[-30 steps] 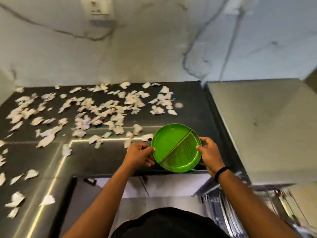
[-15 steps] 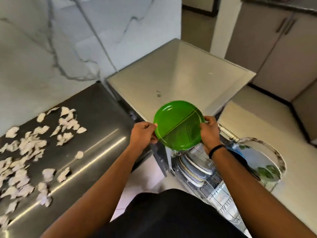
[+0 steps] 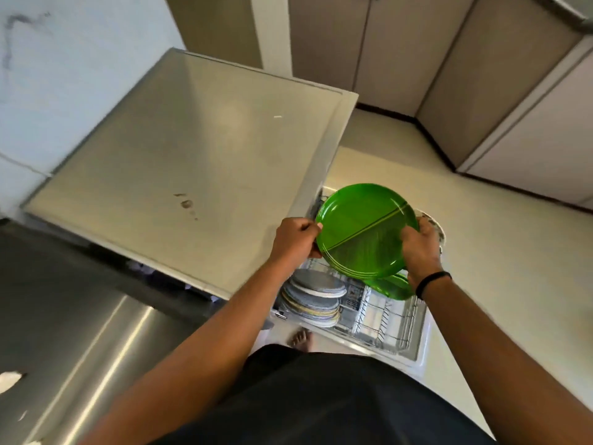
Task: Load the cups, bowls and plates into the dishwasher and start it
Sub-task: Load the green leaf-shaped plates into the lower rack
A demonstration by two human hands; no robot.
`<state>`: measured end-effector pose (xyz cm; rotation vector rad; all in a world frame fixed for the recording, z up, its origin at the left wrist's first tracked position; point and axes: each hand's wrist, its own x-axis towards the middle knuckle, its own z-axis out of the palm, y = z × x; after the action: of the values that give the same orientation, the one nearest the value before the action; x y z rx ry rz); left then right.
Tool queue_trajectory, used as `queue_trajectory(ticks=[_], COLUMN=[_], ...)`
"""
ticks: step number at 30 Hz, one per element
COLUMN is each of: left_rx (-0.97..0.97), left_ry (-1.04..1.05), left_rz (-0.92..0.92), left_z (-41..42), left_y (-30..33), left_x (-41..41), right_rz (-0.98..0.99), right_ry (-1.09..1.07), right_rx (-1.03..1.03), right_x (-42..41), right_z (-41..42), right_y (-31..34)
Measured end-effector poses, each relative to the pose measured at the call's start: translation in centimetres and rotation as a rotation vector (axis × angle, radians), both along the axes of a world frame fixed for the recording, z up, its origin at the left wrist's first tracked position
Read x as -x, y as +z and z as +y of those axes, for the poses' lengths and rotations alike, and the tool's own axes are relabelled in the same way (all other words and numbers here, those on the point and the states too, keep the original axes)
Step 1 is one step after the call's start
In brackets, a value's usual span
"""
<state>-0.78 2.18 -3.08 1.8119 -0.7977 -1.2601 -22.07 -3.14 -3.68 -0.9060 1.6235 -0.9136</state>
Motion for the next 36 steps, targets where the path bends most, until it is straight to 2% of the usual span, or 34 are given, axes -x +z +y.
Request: queue_trajectory(ticks=[9,13,20,27,33,36], left_rx=[-0.085,-0.15,-0.325,-0.558,-0.658,-0.791], left_ry=[-0.277,-0.313,-0.273,-0.052,0.376,0.326], left_rz=[-0.085,-0.15,-0.126,0.041,0.33,0.299], left_z=[-3.3,-3.8,-4.1,-4.8,-4.2,-3.2], left_y=[-2.5,-3.8,-7.8,-17.7,-29.3,-33.7], left_x=[6.2,8.7,12.2,15.0,16.6,17.0], right_rz=[-0.041,-0.078,-0.107,-0.093,-0.2,-0.244], right_ry=[-0.216,-0.24,-0.218,-0.198,-0.35,-0.359], right_rx=[-0.118,-0.178,-0.294,-0.436,-0.524,-0.58], right_x=[6.9,9.4,12.4,13.8,13.8,13.4], right_z=[0.6,0.5,0.4,1.4,2.2,3.6], right_y=[-3.4,-5.4,-11.0,-19.7,-28.9,-33.0])
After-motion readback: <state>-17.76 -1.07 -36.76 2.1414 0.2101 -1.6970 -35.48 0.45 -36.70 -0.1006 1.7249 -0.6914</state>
